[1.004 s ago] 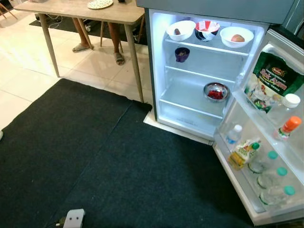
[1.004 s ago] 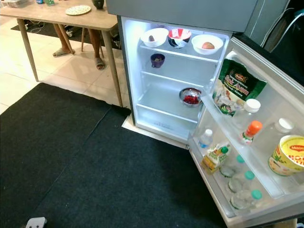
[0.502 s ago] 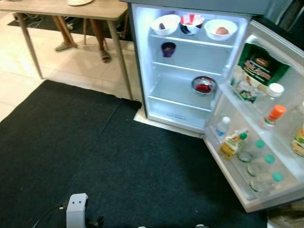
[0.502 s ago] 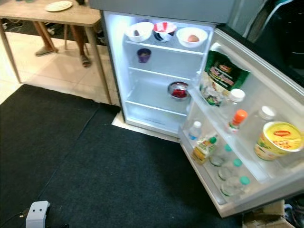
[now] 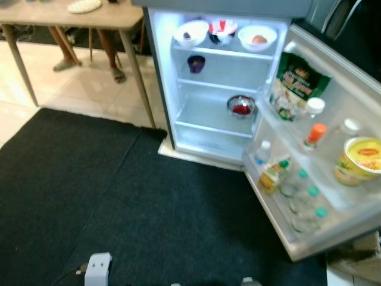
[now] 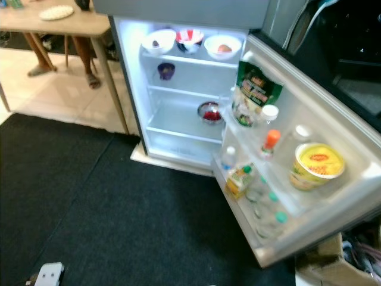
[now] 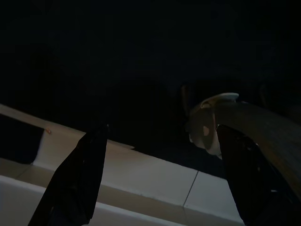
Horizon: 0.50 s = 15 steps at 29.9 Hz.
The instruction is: Restocking fridge
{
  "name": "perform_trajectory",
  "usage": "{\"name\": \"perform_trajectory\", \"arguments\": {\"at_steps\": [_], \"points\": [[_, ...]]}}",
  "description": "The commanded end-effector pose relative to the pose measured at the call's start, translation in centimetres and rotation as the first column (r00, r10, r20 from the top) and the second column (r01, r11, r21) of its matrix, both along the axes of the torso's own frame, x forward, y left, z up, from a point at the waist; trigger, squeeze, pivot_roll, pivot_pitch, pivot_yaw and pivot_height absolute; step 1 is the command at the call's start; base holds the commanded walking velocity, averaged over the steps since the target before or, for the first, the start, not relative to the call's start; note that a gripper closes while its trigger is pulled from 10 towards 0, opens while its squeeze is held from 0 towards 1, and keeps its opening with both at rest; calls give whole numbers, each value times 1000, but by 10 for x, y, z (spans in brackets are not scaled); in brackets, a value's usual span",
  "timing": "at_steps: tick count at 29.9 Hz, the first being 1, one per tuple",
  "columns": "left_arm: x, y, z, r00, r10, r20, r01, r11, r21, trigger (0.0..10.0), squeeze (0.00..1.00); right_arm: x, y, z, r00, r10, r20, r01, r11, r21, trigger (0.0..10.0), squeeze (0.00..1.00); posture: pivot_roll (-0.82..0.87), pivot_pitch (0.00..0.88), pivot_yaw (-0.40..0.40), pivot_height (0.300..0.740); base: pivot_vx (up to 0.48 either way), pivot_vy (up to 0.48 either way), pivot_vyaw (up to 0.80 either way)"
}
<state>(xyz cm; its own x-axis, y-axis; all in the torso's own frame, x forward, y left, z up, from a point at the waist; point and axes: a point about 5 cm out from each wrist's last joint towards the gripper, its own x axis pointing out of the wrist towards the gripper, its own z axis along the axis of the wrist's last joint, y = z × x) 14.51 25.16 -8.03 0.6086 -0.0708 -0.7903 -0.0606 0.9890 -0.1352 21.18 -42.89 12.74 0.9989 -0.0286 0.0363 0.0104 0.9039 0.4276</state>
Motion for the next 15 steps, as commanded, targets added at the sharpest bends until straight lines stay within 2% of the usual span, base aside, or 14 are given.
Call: {"name": "perform_trajectory", "arguments": {"at_steps": [1,2,3,4,5,6,7,8,9,10,11,13,14,15], "points": [[-10,-7,-6,999,-4,-43,4,1000,-13,10000,0,11,36,-18,949,312,-41,-310,950,39,10000,0,-135,205,33,740,0,0,0],[-10,-7,-6,999,-4,-43,4,1000,-13,10000,0,11,36,-18,949,312,-41,-310,950,39,10000,0,-135,205,33,740,0,0,0],[-9,-8,-6,999,-5,-43,4,1000,-15,10000,0,12,45,-23,924,378,-59,-376,926,48,10000,0,-136,203,31,740,0,0,0],[-9,-8,-6,999,-5,-43,4,1000,-15,10000,0,12,45,-23,924,378,-59,-376,926,48,10000,0,-136,203,31,740,0,0,0],[-10,-10,-7,999,-7,-44,6,1000,-19,10000,0,12,65,-35,856,506,-102,-502,862,71,10000,0,-134,203,28,740,0,0,0],[-10,-10,-7,999,-7,-44,6,1000,-19,10000,0,12,65,-35,856,506,-102,-502,862,71,10000,0,-134,203,28,740,0,0,0],[-11,-11,-8,999,-8,-45,7,1000,-21,10000,0,11,76,-41,811,572,-120,-565,820,90,10000,0,-134,203,28,740,0,0,0],[-13,-14,-9,999,-10,-50,9,1000,-29,10000,0,11,104,-52,703,697,-140,-685,717,129,10000,0,-133,202,24,740,0,0,0],[-13,-14,-9,999,-10,-50,9,1000,-29,10000,0,11,104,-52,703,697,-140,-685,717,129,10000,0,-133,202,24,740,0,0,0],[-15,-15,-10,998,-13,-55,11,999,-32,10000,0,12,121,-54,649,749,-131,-735,663,144,10000,0,-132,202,24,740,0,0,0],[-15,-15,-10,998,-13,-55,11,999,-32,10000,0,12,121,-54,649,749,-131,-735,663,144,10000,0,-132,202,24,740,0,0,0],[-18,-16,-12,998,-16,-64,14,999,-35,10000,0,11,153,-53,542,835,-91,-818,549,170,10000,0,-131,203,23,740,0,0,0],[-20,-17,-12,997,-17,-70,15,999,-36,10000,0,8,171,-49,469,882,-55,-863,471,183,10000,0,-131,203,23,740,0,0,0],[-20,-17,-12,997,-17,-70,15,999,-36,10000,0,8,171,-49,469,882,-55,-863,471,183,10000,0,-131,203,23,740,0,0,0]]}}
